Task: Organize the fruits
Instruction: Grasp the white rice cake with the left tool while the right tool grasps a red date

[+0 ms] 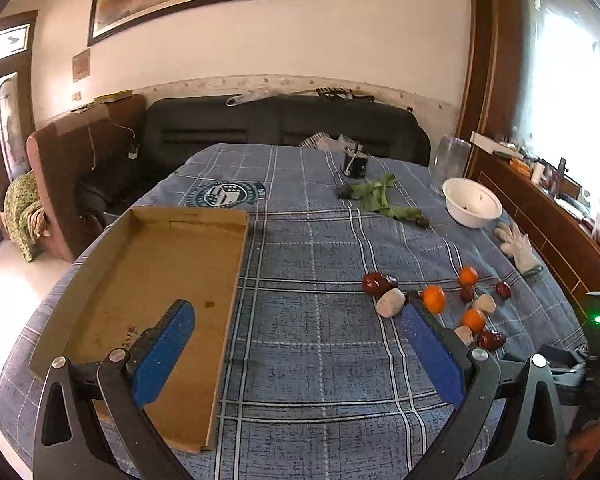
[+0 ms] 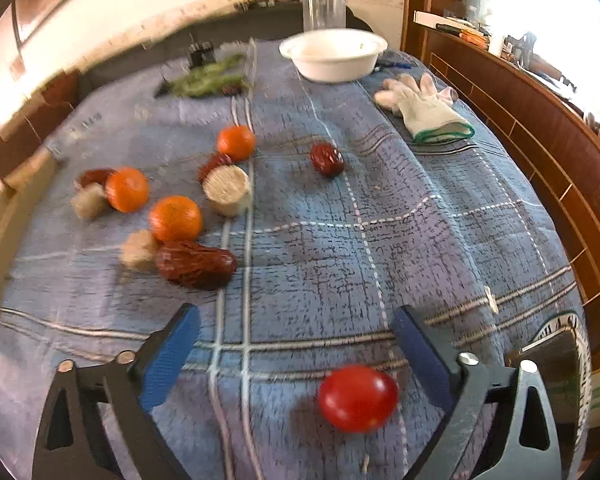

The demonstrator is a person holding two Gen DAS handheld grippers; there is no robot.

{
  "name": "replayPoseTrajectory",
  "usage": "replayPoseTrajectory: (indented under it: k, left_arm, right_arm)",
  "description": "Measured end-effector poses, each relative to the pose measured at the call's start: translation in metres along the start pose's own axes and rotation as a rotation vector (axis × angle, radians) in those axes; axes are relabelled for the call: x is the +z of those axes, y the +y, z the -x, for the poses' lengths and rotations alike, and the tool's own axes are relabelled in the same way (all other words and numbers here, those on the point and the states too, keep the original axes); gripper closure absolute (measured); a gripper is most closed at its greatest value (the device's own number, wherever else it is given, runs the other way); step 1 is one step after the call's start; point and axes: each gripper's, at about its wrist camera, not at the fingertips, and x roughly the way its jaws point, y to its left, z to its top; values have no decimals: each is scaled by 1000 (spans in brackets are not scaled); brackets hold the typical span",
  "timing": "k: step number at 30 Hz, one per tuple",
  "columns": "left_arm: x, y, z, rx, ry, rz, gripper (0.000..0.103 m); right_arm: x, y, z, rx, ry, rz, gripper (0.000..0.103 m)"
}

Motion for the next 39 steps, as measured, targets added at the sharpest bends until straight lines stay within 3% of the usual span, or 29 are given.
replayPoseTrajectory:
  k: [5,9,11,14,16,21,29,34,37,39]
  left_arm:
    - [-2,0,-16,-30,19,-7,0]
    - [-2,-4,-42,-110,100,8,3]
    - [-1,-8,-52,-163,128,11,21]
    - [-1,-18,-74,-244,213,-1,47]
    - [-2,-26,-90,-271,262,-15,50]
    - [-3,-38,-112,-291,302,-53,50]
    - [-5,-68,-150,-338,346,-126,50]
    - [-10,-83,-167,-288,352,-188,50]
    - [-15,-89,-163,-238,330,-251,74]
    - [-15,-88,-161,-241,325,-250,74]
  right_arm:
    - [-4,-9,44,17,-117,33,14]
    - [9,-19,50,127,-85,-15,32]
    - [15,-18,44,194,-69,-41,34]
    - [21,-3,32,204,-74,-17,35]
    - [22,13,21,209,-70,20,36]
    - [21,25,8,190,-49,84,38]
    - [24,19,-15,248,3,46,38]
    - [26,25,-25,241,22,62,39]
    - [24,31,-25,217,23,96,54]
    - [22,35,-24,199,14,119,54]
